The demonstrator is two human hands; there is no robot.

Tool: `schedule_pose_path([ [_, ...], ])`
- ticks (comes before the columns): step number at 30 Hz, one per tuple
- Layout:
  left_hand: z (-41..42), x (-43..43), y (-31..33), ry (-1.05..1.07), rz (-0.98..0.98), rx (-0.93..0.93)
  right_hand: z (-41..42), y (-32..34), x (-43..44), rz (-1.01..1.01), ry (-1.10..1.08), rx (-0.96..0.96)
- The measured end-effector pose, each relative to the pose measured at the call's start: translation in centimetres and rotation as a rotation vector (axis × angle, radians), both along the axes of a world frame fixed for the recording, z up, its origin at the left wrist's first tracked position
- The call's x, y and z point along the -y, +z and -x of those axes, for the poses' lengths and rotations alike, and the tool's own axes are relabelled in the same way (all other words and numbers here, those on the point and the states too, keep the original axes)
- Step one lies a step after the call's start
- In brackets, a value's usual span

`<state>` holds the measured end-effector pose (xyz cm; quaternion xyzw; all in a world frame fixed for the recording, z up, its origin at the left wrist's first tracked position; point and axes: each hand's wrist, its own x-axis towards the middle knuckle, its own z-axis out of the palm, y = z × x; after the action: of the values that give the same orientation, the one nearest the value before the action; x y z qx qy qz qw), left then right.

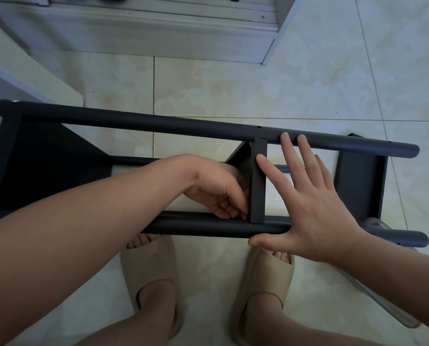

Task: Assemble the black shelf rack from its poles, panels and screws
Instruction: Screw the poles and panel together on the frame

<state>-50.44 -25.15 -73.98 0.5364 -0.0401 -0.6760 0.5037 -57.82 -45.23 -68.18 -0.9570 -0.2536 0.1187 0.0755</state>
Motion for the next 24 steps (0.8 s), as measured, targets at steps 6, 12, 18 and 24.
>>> schedule_pose_path([
  [6, 0.13, 0.0, 0.0, 0.023, 0.015, -0.019, 0.03, 0.04, -0.03, 0.015, 0.002, -0.003],
  [12, 0.23, -0.02, 0.0, 0.034, 0.028, -0.036, 0.03, 0.06, -0.06, 0.016, 0.005, 0.001],
  [18, 0.01, -0.17, 0.0, 0.01, 0.014, -0.031, 0.01, 0.19, -0.1, 0.02, 0.0, -0.009],
  [24, -0.17, -0.41, 0.1, -0.045, 0.003, -0.052, -0.01, 0.18, -0.1, 0.02, -0.002, -0.014],
])
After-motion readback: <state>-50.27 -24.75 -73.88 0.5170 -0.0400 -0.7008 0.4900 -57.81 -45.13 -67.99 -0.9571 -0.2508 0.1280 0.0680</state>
